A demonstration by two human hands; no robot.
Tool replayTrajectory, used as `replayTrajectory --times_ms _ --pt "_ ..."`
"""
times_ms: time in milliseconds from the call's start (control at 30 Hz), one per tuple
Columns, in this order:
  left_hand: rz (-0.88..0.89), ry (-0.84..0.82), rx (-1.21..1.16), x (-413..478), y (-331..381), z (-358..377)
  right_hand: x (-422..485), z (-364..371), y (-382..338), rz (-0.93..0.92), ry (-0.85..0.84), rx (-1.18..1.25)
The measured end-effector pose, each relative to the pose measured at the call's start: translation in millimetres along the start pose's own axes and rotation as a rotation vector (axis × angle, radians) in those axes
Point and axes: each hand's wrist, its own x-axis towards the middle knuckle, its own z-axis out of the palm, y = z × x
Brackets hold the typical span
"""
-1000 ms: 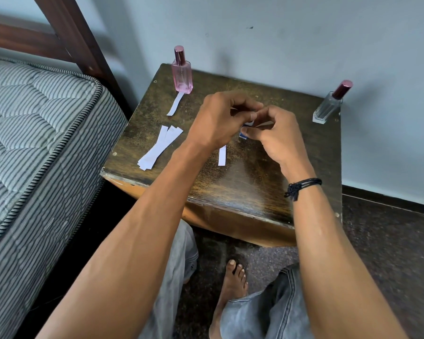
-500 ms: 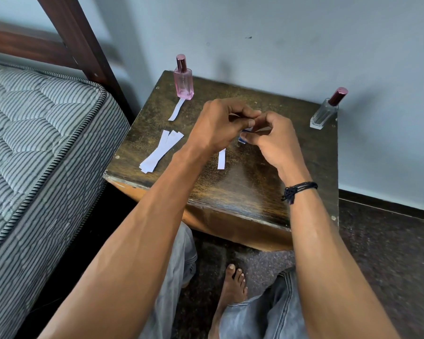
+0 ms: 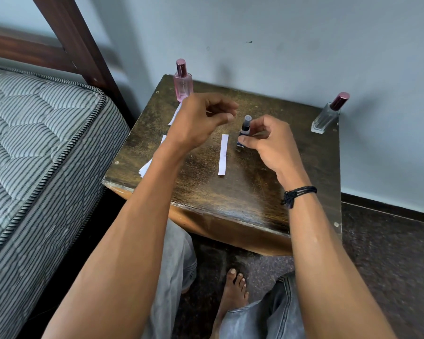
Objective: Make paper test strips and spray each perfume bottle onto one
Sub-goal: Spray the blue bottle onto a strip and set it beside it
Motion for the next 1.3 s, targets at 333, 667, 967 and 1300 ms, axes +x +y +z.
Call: replayTrajectory --times_ms 333,667,967,1300 --pt "-0.251 -0.017 0.390 0 -11 -4 0 1 0 -0.040 0.070 -0.009" --pt "-0.168 -0.185 0.616 2 -17 10 16 12 6 -0.025 0.305 0.123" --pt "-0.161 -0.167 0.578 3 -20 8 25 16 0 -0.014 0.379 0.133" --pt "-0.178 -0.138 0.563 3 -19 9 13 -8 -6 -0.030 0.103 0.057"
